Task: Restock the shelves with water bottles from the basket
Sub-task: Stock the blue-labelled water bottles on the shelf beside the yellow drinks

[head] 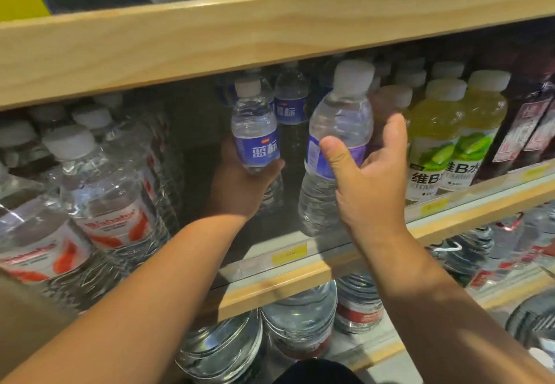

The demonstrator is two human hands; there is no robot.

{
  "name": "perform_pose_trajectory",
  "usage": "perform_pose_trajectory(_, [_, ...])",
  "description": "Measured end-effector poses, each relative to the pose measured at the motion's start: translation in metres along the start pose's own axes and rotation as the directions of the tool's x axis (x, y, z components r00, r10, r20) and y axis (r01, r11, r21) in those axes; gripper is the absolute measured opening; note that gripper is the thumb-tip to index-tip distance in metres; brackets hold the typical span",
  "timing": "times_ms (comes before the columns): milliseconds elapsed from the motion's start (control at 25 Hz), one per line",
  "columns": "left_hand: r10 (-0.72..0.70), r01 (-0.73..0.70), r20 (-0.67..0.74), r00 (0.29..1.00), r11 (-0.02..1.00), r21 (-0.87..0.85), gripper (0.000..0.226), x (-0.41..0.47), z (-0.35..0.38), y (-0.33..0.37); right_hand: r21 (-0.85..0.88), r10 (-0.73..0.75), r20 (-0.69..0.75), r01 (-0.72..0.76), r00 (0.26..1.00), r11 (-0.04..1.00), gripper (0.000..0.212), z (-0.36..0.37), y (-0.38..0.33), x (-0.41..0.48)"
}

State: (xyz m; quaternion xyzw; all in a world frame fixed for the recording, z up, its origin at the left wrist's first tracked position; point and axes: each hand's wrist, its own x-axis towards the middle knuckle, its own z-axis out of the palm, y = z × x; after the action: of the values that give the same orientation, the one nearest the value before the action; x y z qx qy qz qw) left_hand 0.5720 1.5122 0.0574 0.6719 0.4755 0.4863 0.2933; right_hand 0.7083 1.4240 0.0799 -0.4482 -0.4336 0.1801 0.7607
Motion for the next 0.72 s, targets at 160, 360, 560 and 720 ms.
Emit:
perform_pose_trajectory(160, [-0.053, 0.053, 0.004, 0.999, 0.998, 0.018, 0.067, -0.004, 0.000, -0.009, -0.091, 0.025, 0.054, -0.020, 0.998, 0.996, 0.066, 0.008, 0.017, -0.001])
perform_pose_trajectory(360, [-0.114, 0.116, 0.053, 0.992, 0.993, -0.030, 0.065, -0.006, -0.004, -0.015, -0.308, 0.121, 0.137, -0.074, 0.983, 0.948, 0.068, 0.002, 0.026, 0.002])
perform_pose_trajectory(560, [-0.165, 0.166, 0.059, 0.984, 0.986, -0.002, 0.064, -0.004, -0.002, -0.018, -0.710, 0.387, 0.180, -0.152, 0.904, 0.688, 0.031, -0.009, 0.039, -0.007])
perform_pose_trajectory(720, [-0.221, 0.214, 0.091, 0.971, 0.974, 0.077, 0.042, -0.007, -0.005, -0.015, -0.803, 0.407, 0.219, -0.073, 0.887, 0.591, 0.022, -0.013, 0.035, -0.001])
